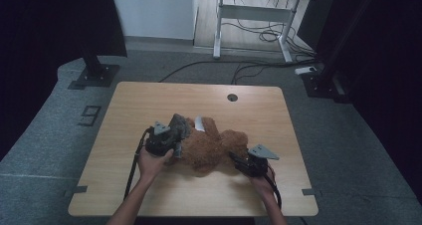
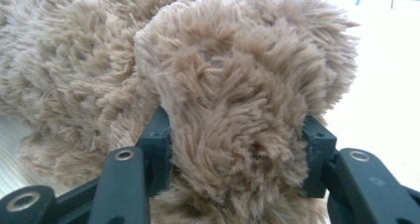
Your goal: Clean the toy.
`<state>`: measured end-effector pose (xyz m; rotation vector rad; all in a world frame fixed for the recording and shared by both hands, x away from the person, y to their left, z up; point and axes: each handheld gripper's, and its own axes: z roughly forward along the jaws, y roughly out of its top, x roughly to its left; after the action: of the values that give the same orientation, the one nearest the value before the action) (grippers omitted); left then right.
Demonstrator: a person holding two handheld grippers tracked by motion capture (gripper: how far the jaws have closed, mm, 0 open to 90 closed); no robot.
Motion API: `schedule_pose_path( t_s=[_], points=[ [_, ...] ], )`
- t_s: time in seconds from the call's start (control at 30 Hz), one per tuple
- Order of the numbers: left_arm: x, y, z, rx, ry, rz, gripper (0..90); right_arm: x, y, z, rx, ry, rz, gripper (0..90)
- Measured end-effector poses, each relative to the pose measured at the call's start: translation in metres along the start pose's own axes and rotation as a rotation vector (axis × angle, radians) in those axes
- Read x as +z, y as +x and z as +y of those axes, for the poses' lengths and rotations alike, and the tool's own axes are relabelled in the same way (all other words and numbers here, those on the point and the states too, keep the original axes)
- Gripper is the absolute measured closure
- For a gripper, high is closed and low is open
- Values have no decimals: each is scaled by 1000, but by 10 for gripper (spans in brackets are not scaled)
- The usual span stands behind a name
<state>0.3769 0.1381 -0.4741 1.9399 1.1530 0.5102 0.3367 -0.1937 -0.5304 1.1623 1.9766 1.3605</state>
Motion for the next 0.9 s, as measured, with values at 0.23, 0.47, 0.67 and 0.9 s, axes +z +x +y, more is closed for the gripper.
schedule_pose_path(
  t_s=[0.23,0.47,0.67,0.9],
  points=[
    [14,-48,35,213,-2,43,730,0,1,0,-4,2,-1,464],
    [29,-93,47,253,-2,-120,732,0,0,0,-10,0,4,464],
    [38,-113,43,279,9,-135,731,-1,-1,0,-11,2,8,464],
    [27,-79,34,206,3,-91,740,-1,-1,0,-9,-2,17,463]
  ],
)
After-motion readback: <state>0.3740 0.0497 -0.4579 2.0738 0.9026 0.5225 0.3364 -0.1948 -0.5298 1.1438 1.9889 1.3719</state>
